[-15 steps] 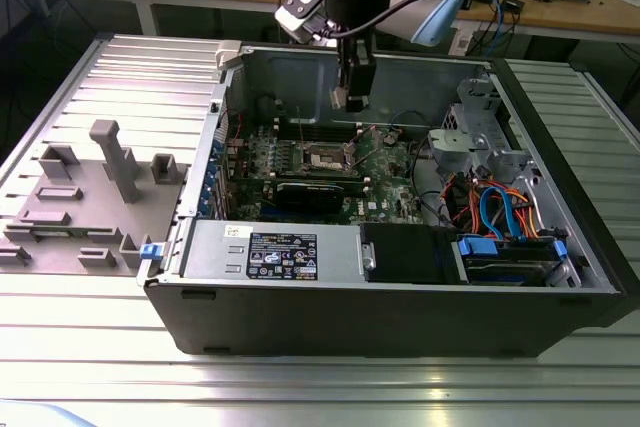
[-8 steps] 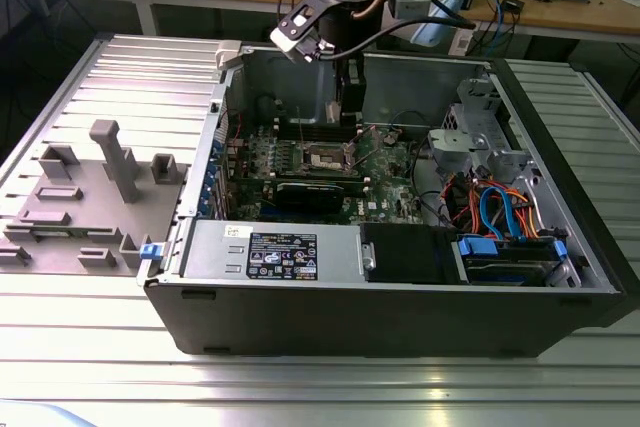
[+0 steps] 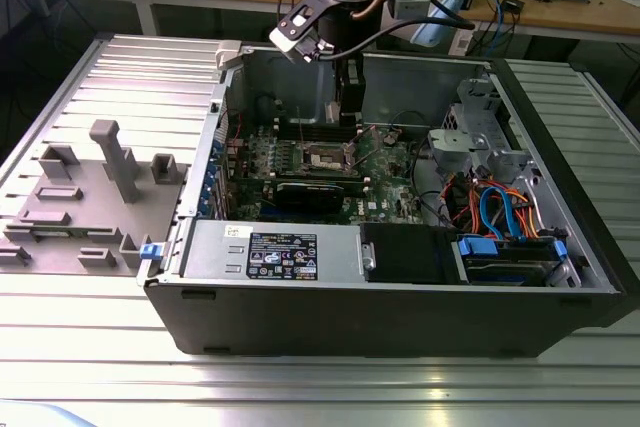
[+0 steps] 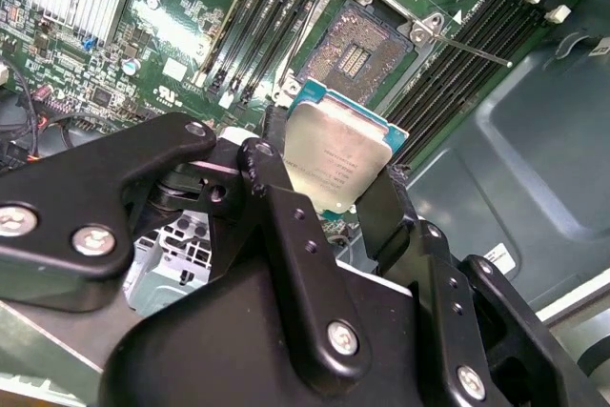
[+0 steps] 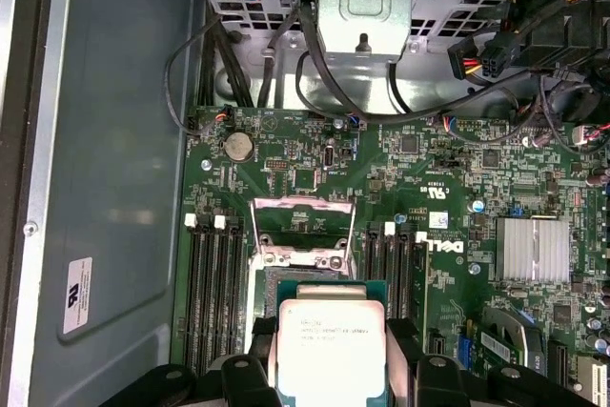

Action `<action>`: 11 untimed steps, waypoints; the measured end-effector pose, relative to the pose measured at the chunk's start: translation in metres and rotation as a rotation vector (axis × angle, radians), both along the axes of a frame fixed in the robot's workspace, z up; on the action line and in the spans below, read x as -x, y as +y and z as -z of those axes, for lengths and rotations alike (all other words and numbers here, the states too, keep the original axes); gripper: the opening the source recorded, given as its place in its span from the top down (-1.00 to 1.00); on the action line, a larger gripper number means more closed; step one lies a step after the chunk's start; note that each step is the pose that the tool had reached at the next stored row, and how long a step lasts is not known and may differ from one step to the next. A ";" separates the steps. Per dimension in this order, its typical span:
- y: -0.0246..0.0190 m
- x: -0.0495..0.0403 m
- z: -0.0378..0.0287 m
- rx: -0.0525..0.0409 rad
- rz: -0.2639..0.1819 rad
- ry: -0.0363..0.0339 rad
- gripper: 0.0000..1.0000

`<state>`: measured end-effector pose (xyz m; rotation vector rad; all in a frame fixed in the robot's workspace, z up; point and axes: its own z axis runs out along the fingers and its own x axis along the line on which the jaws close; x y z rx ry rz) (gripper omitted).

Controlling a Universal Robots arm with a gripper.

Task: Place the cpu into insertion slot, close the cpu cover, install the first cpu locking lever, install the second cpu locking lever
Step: 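Place the cpu into insertion slot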

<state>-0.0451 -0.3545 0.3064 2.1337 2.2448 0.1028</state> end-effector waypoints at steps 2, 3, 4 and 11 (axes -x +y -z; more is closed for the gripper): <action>0.0000 0.0000 0.0000 0.0001 0.000 0.0000 -0.08; 0.0000 0.0000 0.0001 0.0000 0.000 0.0000 -0.08; 0.0000 0.0000 0.0001 0.0000 0.000 0.0000 -0.08; 0.0002 0.0000 0.0022 0.0002 0.010 0.0001 -0.08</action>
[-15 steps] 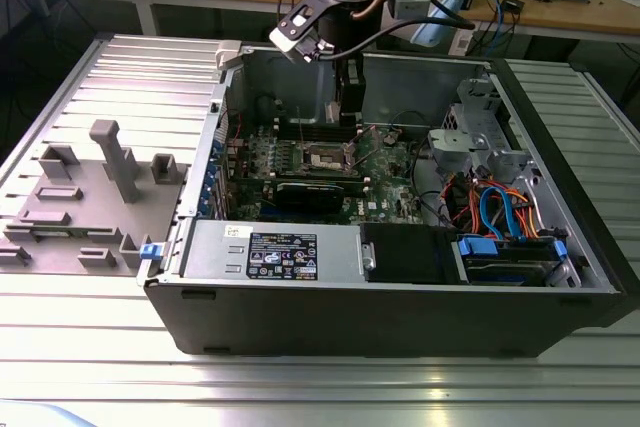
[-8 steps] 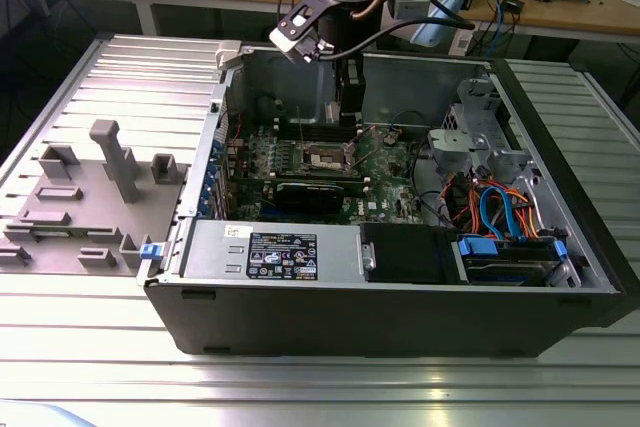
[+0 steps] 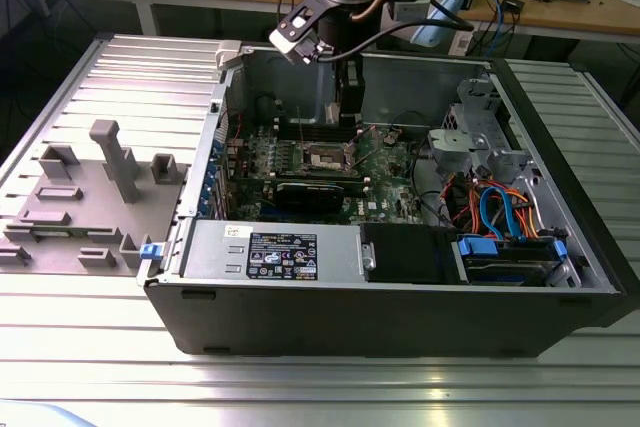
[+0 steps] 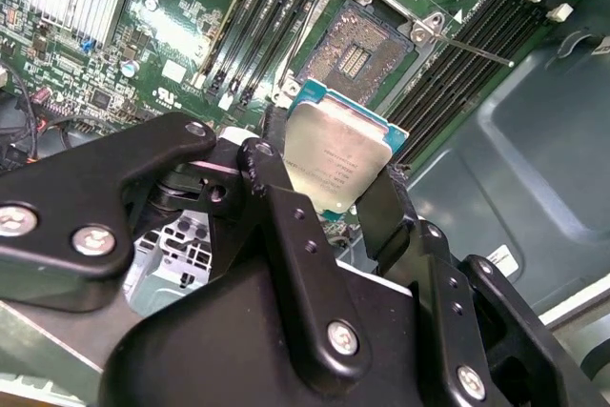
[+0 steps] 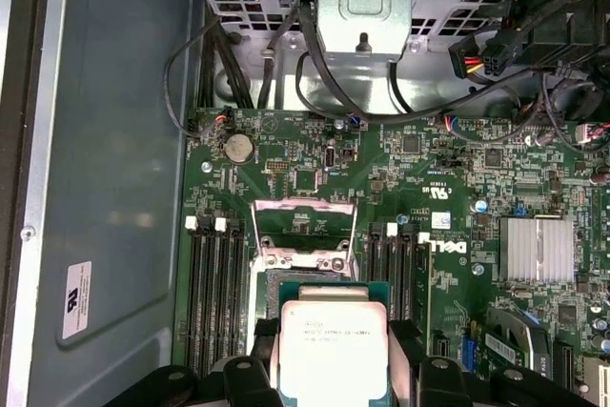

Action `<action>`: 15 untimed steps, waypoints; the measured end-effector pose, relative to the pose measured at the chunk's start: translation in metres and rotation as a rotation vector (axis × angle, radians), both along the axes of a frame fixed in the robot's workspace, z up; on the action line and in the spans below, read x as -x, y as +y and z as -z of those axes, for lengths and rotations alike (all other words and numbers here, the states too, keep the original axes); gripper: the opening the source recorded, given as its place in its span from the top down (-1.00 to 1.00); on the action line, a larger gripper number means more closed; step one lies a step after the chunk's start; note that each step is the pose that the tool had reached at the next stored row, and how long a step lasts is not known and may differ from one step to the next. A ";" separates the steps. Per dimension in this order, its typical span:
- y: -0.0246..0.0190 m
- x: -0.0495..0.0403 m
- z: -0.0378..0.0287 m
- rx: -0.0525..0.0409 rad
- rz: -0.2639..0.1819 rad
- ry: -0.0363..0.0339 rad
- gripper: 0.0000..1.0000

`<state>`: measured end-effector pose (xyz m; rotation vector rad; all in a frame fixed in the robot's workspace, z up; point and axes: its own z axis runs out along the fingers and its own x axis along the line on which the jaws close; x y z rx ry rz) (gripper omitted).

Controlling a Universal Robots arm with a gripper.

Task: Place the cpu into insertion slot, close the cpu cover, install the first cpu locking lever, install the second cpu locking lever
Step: 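Place the cpu into insertion slot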

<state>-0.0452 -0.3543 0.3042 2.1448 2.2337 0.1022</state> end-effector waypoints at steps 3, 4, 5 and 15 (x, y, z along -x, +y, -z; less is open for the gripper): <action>0.0000 0.0000 0.0004 -0.0002 0.000 -0.0001 -0.08; 0.0000 0.0000 0.0004 -0.0001 0.000 -0.0001 -0.08; 0.0000 0.0000 0.0004 -0.0002 0.000 -0.0001 -0.08; 0.0002 0.0002 0.0024 -0.0003 0.011 -0.0002 -0.08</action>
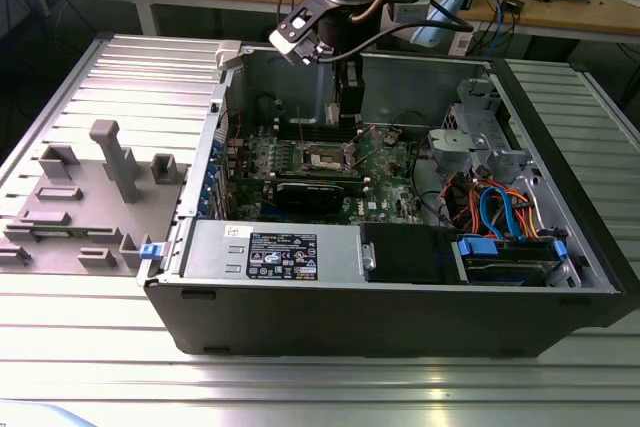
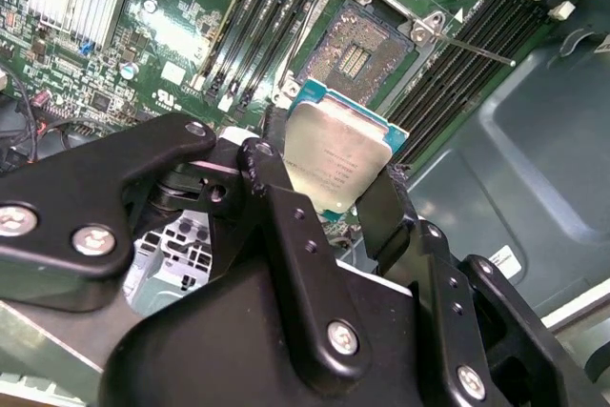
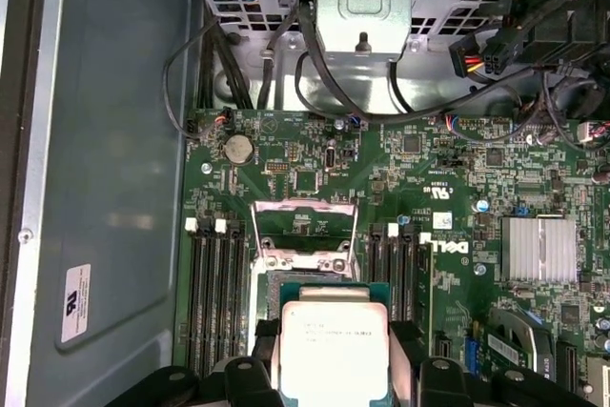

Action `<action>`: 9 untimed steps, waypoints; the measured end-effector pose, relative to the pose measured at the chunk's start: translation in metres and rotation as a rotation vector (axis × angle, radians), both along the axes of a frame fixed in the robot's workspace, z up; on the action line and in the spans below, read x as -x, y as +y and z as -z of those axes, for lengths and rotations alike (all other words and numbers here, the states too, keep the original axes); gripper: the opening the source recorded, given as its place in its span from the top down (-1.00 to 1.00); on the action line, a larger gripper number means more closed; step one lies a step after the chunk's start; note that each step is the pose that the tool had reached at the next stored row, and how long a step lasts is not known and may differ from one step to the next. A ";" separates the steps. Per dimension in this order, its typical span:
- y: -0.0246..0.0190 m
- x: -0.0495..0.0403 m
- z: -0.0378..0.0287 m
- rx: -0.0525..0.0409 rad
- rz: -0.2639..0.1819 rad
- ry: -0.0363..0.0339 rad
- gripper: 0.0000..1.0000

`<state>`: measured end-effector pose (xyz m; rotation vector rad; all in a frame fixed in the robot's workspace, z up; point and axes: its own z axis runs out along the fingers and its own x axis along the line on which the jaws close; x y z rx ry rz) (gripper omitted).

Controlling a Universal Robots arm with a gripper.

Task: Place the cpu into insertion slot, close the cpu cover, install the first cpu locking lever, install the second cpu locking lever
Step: 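Place the cpu into insertion slot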

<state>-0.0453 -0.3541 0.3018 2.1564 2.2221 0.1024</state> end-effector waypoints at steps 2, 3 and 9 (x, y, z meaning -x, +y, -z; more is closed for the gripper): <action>0.0000 0.0055 0.0065 0.0002 0.000 0.0000 -0.08; 0.0001 0.0070 0.0084 0.0002 0.000 0.0000 -0.08; 0.0032 0.0106 0.0209 0.0002 0.000 0.0001 -0.08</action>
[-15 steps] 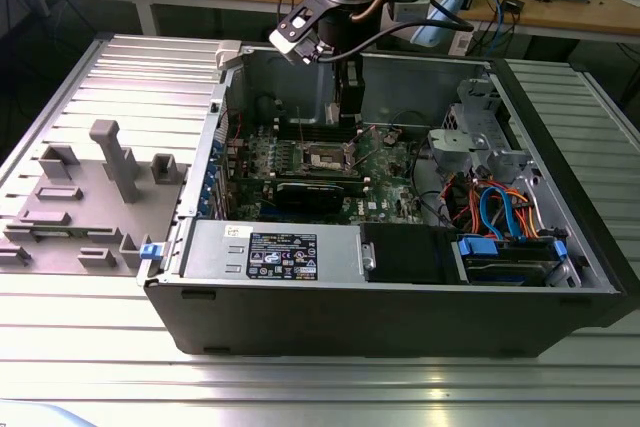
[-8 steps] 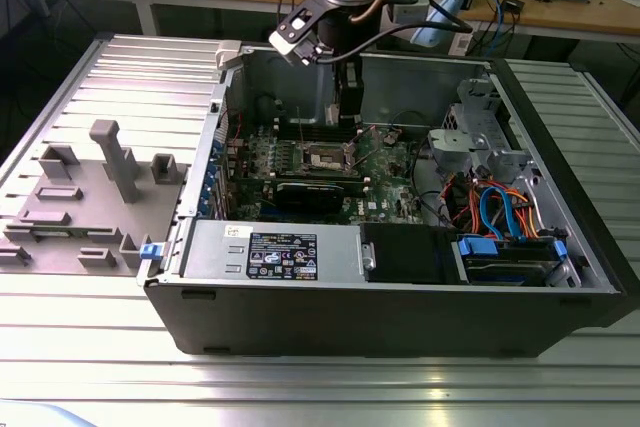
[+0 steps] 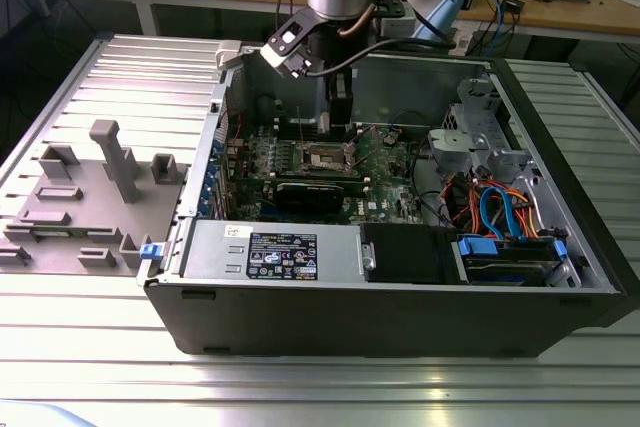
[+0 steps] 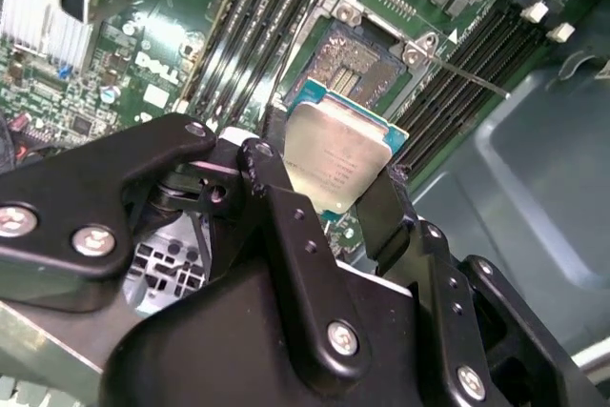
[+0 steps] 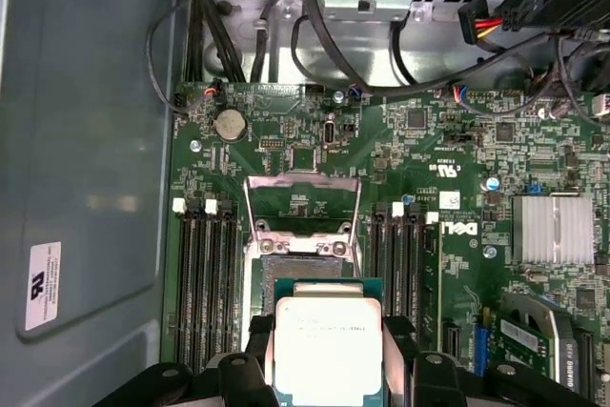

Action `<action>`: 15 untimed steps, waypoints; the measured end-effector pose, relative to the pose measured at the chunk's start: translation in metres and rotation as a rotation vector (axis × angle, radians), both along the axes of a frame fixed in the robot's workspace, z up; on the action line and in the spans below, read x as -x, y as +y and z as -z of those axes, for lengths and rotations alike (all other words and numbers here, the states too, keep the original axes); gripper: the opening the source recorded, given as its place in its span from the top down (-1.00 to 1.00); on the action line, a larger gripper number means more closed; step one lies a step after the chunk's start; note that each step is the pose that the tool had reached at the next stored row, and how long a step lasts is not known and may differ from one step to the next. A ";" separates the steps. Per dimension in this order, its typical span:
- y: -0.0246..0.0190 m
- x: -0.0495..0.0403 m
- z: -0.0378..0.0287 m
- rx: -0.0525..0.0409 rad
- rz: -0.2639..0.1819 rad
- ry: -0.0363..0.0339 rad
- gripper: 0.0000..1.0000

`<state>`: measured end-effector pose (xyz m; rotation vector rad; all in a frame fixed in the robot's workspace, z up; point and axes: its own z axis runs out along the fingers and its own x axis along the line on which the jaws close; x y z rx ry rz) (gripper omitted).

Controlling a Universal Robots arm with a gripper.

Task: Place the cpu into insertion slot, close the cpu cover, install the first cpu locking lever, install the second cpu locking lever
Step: 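Place the cpu into insertion slot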

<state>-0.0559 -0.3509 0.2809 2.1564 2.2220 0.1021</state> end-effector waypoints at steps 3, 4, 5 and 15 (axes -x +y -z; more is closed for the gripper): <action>0.0004 0.0003 0.0062 -0.0001 0.000 -0.0001 -0.08; 0.0004 0.0003 0.0074 -0.0001 0.000 -0.0001 -0.08; 0.0004 0.0003 0.0077 0.0000 0.000 0.0000 -0.08; 0.0004 0.0004 0.0132 -0.0015 0.000 0.0000 -0.08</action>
